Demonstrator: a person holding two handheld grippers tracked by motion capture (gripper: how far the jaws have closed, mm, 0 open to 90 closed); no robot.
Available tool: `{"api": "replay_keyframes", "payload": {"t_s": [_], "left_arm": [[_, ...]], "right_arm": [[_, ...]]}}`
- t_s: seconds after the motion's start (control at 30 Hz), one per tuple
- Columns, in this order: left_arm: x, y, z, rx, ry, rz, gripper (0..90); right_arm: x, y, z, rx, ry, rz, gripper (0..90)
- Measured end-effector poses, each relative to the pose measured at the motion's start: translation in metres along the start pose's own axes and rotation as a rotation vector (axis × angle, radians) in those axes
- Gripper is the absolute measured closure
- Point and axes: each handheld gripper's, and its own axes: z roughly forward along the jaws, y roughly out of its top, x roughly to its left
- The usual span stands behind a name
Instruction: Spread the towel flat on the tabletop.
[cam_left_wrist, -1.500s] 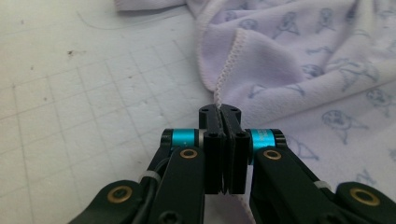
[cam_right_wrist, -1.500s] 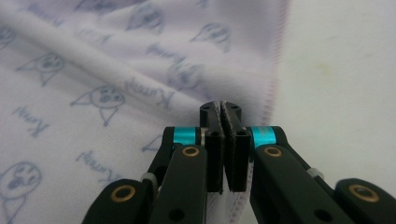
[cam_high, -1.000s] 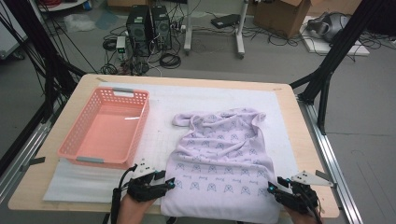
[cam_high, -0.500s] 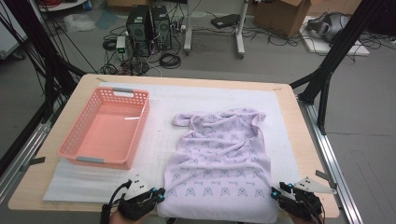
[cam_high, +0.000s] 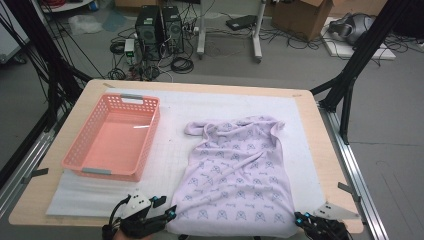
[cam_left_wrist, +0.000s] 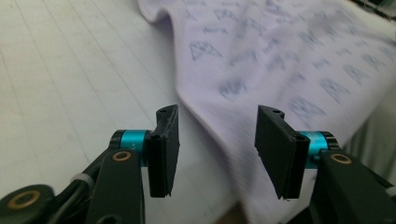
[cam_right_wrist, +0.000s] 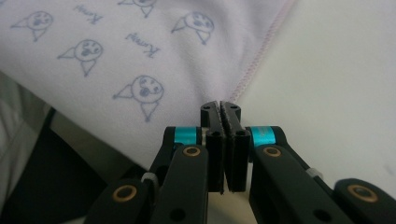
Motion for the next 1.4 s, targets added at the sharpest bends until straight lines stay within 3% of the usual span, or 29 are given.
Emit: {"api": "replay_keyframes", "payload": {"t_s": [0.07, 0.17, 0.2, 0.27, 0.3, 0.33, 0.4, 0.5, 0.7, 0.83, 0.9, 0.97, 1.07, 1.1, 1.13, 1.27, 1.4], "left_arm": [[0.0, 0.006, 0.011, 0.009, -0.005, 0.006, 49.3], [-0.002, 0.011, 0.028, 0.045, -0.007, 0.013, 47.2], [-0.004, 0.012, 0.034, 0.064, -0.013, 0.015, 46.6], [-0.01, 0.012, 0.041, 0.068, 0.004, 0.054, 47.5], [-0.013, 0.011, 0.041, 0.07, 0.037, 0.085, 54.5], [-0.014, 0.01, 0.039, 0.074, 0.068, 0.114, 64.6], [-0.015, 0.009, 0.035, 0.092, 0.046, 0.105, 87.5], [-0.015, 0.005, 0.023, 0.117, 0.044, 0.109, 87.9], [-0.013, -0.017, -0.021, 0.133, 0.04, 0.11, 87.9], [-0.016, -0.022, -0.027, 0.122, 0.027, 0.112, 82.8], [-0.015, -0.021, -0.023, 0.106, 0.019, 0.091, 63.9], [-0.014, -0.019, -0.02, 0.082, 0.012, 0.076, 57.8], [-0.008, -0.013, -0.015, 0.048, 0.006, 0.054, 51.2], [-0.005, -0.01, -0.012, 0.039, 0.009, 0.041, 51.1], [-0.003, -0.009, -0.01, 0.035, 0.012, 0.033, 50.0], [0.004, 0.0, 0.001, 0.019, 0.011, 0.007, 48.4], [0.007, 0.007, 0.013, 0.017, 0.011, -0.005, 47.4]], "right_arm": [[-0.002, -0.01, -0.009, 0.007, -0.026, -0.006, 89.0], [-0.005, -0.022, -0.016, -0.015, 0.009, 0.016, 86.9], [-0.006, -0.023, -0.017, -0.029, 0.015, 0.026, 82.1], [-0.007, -0.02, -0.018, -0.063, 0.0, 0.049, 73.7], [-0.008, -0.018, -0.018, -0.078, 0.0, 0.058, 71.2], [-0.008, -0.016, -0.017, -0.089, -0.008, 0.062, 69.0], [-0.009, -0.012, -0.013, -0.098, -0.008, 0.065, 67.2], [-0.009, -0.007, -0.005, -0.093, -0.014, 0.07, 63.4], [-0.012, 0.006, 0.009, -0.098, -0.018, 0.104, 59.5], [-0.005, 0.018, 0.027, -0.076, 0.008, 0.097, 55.2], [-0.001, 0.023, 0.032, -0.079, 0.003, 0.087, 54.8], [0.003, 0.026, 0.035, -0.074, -0.034, 0.053, 59.6], [0.006, 0.025, 0.034, -0.075, 0.009, 0.021, 86.9], [0.009, 0.025, 0.034, -0.074, 0.003, -0.002, 87.6], [0.011, 0.025, 0.032, -0.06, -0.009, -0.017, 88.1], [0.005, 0.015, 0.019, -0.037, -0.004, 0.006, 88.8], [-0.004, -0.003, -0.004, 0.001, -0.059, 0.02, 88.8]]}}
